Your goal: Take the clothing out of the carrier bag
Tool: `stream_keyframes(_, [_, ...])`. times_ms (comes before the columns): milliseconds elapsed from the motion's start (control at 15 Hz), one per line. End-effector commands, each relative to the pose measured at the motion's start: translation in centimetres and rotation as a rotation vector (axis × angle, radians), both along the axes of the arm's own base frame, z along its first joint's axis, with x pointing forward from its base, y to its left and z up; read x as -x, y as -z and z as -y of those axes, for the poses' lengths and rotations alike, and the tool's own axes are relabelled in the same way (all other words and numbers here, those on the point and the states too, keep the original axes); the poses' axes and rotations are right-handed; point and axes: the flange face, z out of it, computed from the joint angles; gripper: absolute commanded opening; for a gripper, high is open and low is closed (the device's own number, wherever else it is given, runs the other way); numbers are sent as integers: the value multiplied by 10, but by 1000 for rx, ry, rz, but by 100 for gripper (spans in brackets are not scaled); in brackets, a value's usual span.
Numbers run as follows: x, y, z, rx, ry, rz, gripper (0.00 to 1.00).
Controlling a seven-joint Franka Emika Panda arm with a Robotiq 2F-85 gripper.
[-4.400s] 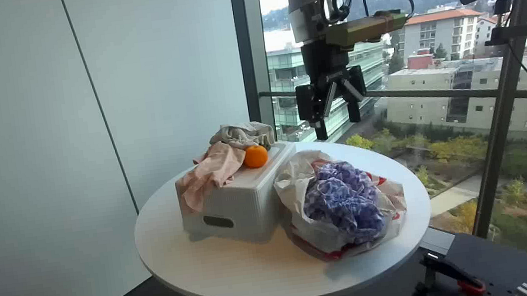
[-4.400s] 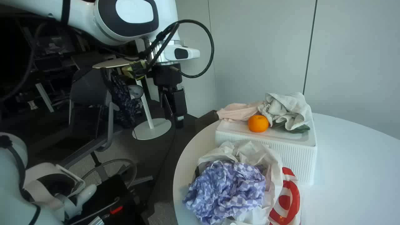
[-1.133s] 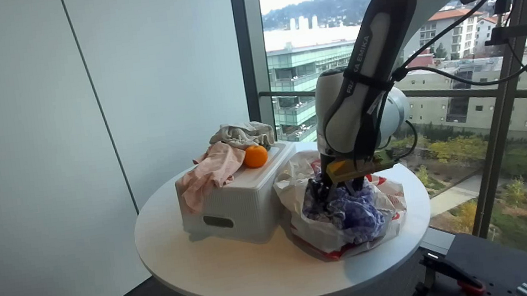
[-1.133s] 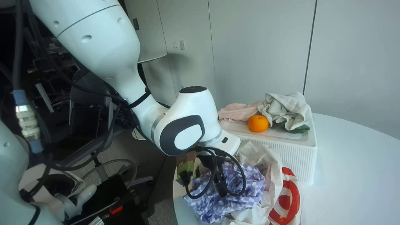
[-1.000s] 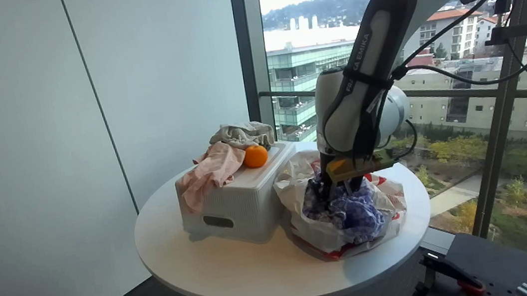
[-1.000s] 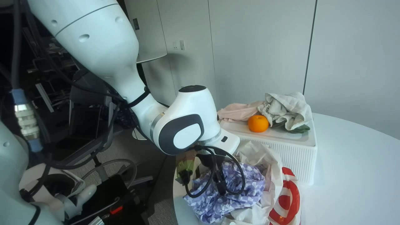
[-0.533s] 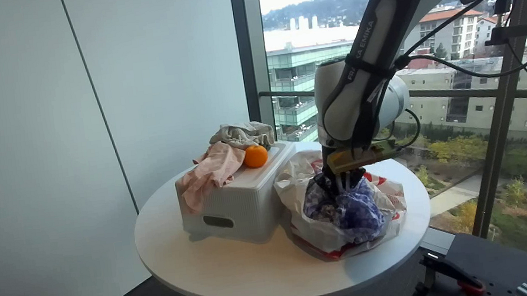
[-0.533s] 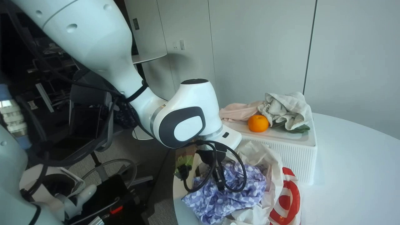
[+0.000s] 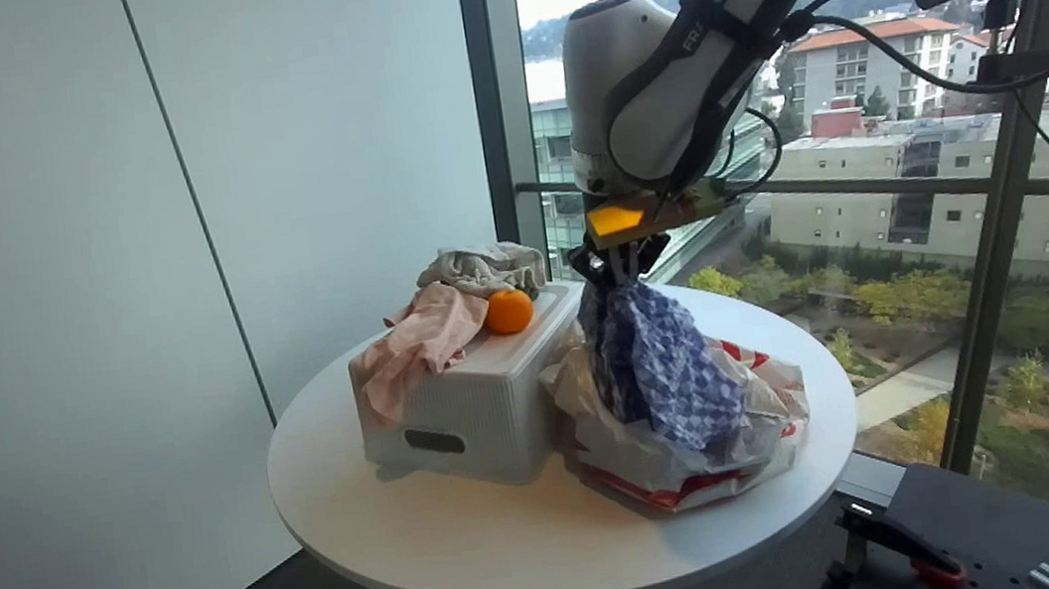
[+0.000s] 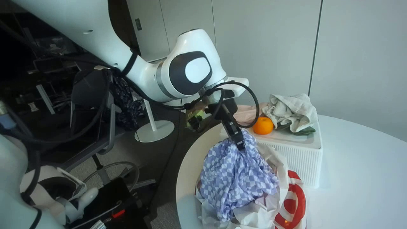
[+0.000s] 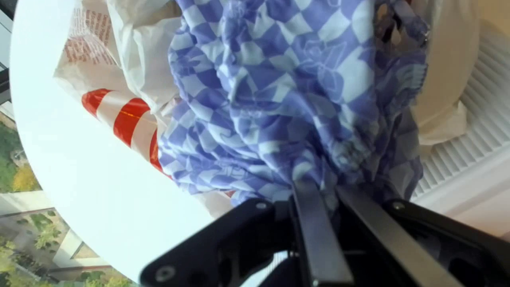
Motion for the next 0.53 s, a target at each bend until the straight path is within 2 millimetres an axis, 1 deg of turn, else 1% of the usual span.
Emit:
stream_keyframes(0, [-14,-97,-25,114,9,173,2])
stream_keyframes(133, [-18,-148,-46,150,-4,279,2])
stream_keyframes(267, [-21,-196,-76,161,-36,391,2])
stream_keyframes(333, [-23,-217,-93,162,-46,448,2])
stream_keyframes(467, [-25,-249,-130,170,-90,555,2])
